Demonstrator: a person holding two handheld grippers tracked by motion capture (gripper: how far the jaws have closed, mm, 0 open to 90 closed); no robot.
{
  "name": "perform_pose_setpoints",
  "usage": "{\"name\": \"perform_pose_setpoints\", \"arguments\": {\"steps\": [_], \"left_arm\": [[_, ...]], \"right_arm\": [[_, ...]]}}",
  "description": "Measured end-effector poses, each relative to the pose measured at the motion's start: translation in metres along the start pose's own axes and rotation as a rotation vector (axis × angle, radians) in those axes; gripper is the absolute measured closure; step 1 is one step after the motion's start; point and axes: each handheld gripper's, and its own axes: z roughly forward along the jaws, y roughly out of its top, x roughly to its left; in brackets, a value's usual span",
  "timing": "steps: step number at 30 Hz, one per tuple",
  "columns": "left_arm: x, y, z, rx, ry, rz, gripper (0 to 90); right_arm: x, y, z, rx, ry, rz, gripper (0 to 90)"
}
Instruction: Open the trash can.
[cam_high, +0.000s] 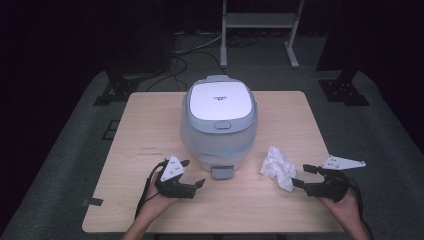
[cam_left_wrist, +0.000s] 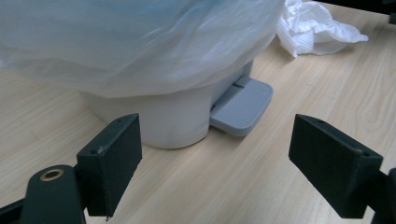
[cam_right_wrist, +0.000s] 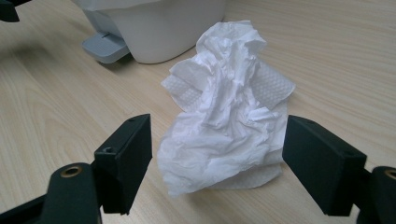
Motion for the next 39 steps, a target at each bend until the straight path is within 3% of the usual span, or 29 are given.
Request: {"name": "perform_pose_setpoints", "arguments": {"steps": [33, 39], "left_arm": [[-0.019, 0.008, 0.029, 0.029, -0.072, 0.027, 16.6], [-0.023, 0.009, 0.035, 0.030, -0.093, 0.033, 21.8]], "right_arm": [[0.003, 0.001, 0.001, 0.008, 0.007, -0.015, 23.1], [0.003, 0.001, 0.001, 0.008, 0.007, -0.016, 23.1]]}}
